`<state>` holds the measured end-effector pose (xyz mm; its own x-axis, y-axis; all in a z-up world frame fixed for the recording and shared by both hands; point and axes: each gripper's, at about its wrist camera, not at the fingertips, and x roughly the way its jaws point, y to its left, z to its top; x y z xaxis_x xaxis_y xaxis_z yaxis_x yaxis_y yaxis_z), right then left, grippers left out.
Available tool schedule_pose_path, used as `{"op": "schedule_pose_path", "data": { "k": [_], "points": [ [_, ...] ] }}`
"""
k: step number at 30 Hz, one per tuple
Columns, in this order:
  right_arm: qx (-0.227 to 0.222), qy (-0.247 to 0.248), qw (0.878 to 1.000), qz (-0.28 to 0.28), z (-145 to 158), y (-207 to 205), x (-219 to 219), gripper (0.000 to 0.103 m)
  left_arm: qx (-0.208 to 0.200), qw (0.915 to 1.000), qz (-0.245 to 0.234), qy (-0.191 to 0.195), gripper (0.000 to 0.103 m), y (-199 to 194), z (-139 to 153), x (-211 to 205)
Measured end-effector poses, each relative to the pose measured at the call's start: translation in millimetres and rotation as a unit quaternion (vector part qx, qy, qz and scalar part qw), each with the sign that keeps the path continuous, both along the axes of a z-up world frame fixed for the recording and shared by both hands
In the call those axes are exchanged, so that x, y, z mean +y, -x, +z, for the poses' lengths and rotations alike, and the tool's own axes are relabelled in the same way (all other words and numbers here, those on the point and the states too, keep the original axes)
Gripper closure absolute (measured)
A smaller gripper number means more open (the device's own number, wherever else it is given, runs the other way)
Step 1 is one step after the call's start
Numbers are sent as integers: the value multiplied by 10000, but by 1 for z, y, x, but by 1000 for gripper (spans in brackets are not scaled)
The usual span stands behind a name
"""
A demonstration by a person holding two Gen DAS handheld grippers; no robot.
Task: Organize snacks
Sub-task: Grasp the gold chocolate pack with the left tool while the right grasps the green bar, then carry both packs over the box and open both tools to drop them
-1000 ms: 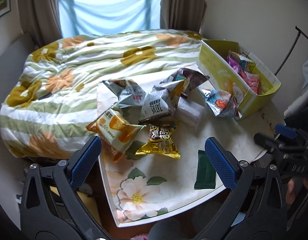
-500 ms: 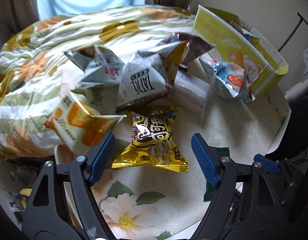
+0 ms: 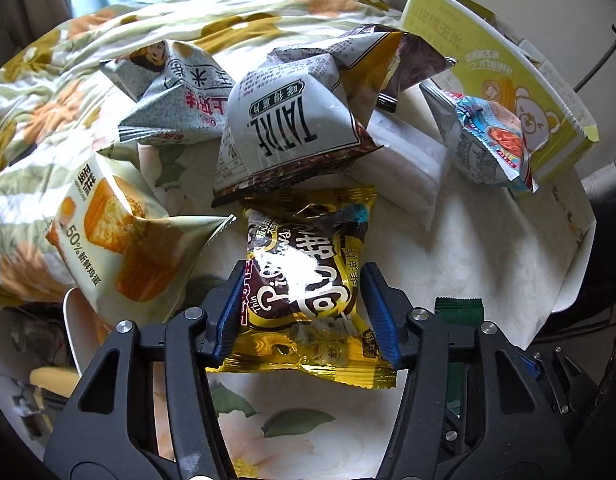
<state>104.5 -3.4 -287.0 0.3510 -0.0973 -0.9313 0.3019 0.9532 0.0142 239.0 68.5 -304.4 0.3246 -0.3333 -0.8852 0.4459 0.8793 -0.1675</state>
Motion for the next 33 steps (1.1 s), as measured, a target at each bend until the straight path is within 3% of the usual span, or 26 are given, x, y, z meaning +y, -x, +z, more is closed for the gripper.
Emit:
{"op": "schedule_pose_path", "data": {
  "k": [7,11,19,33],
  "points": [
    [-104,338,9993,135,-1,-1,7,43,-20,10000,-35,-10,54,8,-1,3],
    [-157,391,9990,179,-4,-5,14,45,-51,9999,-74,-60,54,18,-1,4],
    [-239,416,9981,384,-4,-6,21,61,-22,9999,-52,-120,54,27,-1,5],
    [-519,293,9970,489,34,-7,5,62,-130,9999,95,-46,55,35,20,13]
  ]
}}
